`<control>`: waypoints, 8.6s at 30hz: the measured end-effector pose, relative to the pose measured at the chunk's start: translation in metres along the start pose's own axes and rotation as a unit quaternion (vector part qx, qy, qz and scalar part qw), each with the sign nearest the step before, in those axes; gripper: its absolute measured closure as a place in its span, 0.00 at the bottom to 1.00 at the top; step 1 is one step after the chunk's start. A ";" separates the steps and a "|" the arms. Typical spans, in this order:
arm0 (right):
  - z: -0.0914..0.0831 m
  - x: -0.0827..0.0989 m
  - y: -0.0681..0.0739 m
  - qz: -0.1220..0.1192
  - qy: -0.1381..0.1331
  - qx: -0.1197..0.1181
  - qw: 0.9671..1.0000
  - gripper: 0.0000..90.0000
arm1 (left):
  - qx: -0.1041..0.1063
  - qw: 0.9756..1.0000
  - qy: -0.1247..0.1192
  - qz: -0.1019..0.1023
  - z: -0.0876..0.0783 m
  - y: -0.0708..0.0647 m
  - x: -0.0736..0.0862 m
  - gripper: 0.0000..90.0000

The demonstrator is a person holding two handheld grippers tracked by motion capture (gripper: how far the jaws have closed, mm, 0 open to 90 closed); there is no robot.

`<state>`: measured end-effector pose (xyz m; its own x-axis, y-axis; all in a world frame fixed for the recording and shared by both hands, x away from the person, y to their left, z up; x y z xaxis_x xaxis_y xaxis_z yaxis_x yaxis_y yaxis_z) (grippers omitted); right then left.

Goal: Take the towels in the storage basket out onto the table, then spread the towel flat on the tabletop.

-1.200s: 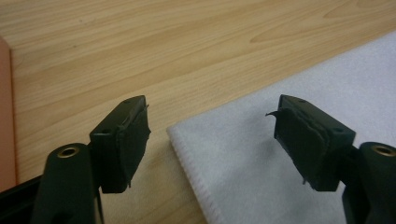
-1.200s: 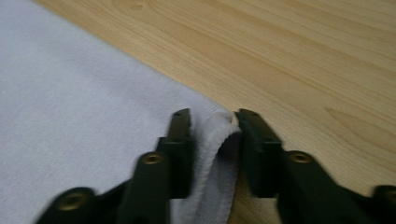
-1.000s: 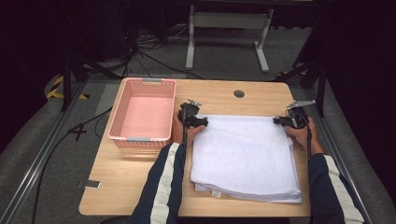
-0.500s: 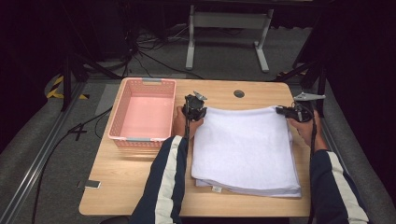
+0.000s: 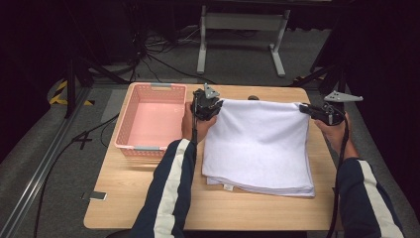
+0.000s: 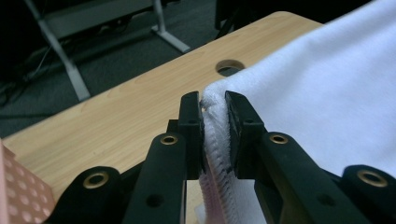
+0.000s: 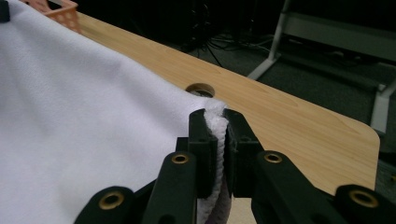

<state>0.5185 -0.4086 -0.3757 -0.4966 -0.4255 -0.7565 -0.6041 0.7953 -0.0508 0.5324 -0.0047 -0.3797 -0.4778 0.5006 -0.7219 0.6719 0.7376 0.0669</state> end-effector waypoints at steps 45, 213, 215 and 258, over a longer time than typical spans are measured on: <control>-0.092 0.109 0.126 -0.173 0.061 -0.136 0.974 0.56 | 0.152 0.981 0.085 0.091 -0.073 -0.080 0.183 0.39; 0.060 -0.030 0.123 -0.203 0.078 -0.213 0.953 0.83 | 0.109 0.965 0.052 0.234 -0.013 -0.172 0.055 0.81; 0.057 -0.024 0.121 -0.199 0.080 -0.212 0.953 0.80 | 0.114 0.967 0.046 0.225 -0.017 -0.170 0.055 0.69; 0.031 -0.039 0.141 -0.152 0.058 -0.175 0.971 0.86 | 0.120 0.960 0.009 0.253 -0.055 -0.155 0.081 0.86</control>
<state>0.4718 -0.2671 -0.3735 -0.3176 -0.6795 -0.6614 -0.8983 0.4389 -0.0195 0.3588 -0.0532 -0.4108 -0.0645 0.7765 -0.6268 0.9307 0.2734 0.2430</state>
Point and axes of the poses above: each handheld gripper's, and its own axes: z roughly forward along the jaws, x roughly out of its underside, y roughly to its left, the point moved 3 cm from there along z, roughly forward along the jaws, and after that the axes turned 15 degrees about y, right-handed, at the moved point
